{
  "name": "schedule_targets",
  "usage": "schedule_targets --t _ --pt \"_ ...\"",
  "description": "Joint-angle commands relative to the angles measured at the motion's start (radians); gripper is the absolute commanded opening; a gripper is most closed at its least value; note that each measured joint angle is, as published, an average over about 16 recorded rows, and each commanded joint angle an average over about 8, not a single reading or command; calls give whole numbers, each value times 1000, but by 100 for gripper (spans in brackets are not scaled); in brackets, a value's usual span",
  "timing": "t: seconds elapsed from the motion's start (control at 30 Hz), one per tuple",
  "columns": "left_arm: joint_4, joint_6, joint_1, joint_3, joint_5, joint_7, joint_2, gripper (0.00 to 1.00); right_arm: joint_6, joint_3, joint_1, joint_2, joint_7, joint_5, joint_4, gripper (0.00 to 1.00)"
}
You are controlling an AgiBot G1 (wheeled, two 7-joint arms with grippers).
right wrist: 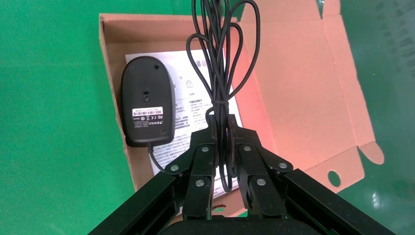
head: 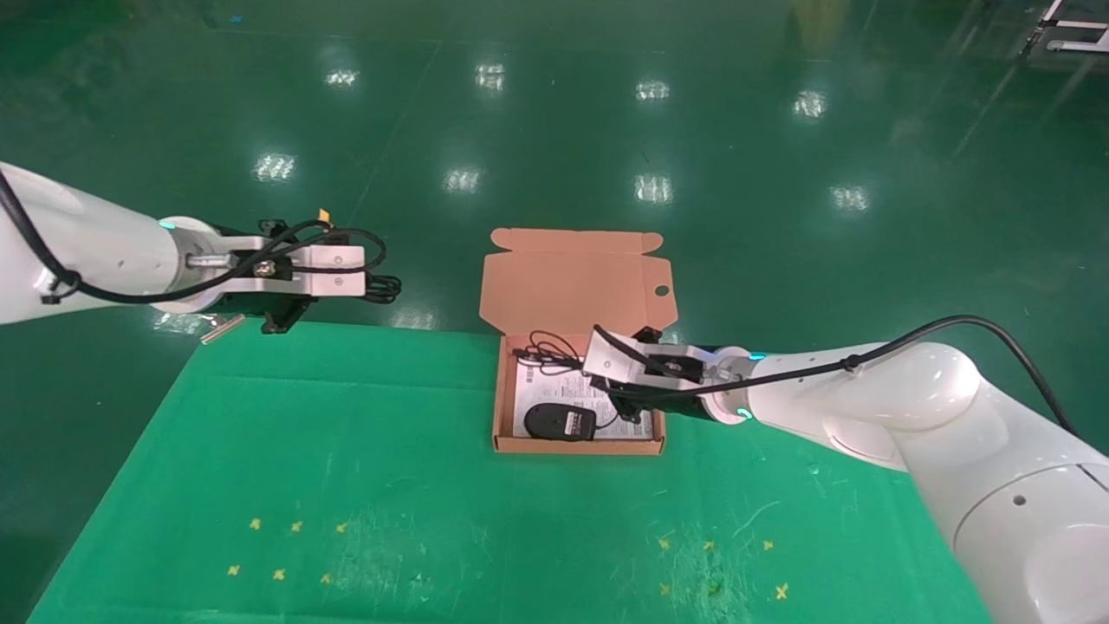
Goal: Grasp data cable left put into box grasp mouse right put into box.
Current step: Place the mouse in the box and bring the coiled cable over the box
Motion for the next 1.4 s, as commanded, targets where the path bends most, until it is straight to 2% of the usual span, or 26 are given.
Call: schedule_targets --t 0.03,0.3,0.63,0.83,1.1,1.4 --pt "-3 2 -1 0 1 -2 -3 0 -2 -9 0 0 4 -1 -10 100" --pt "59 -60 20 10 -30 56 65 0 3 -21 -1 23 22 2 12 100" --pt "339 -270 36 22 -67 202 247 0 -4 -18 21 81 27 3 28 100" --pt "457 -386 58 30 -172 311 322 0 15 -8 43 162 28 0 35 100" --pt "450 -466 104 115 -368 391 339 0 24 0 52 265 29 -5 71 100" --pt "393 -546 132 260 -503 383 341 0 11 9 9 346 43 8 143 100"
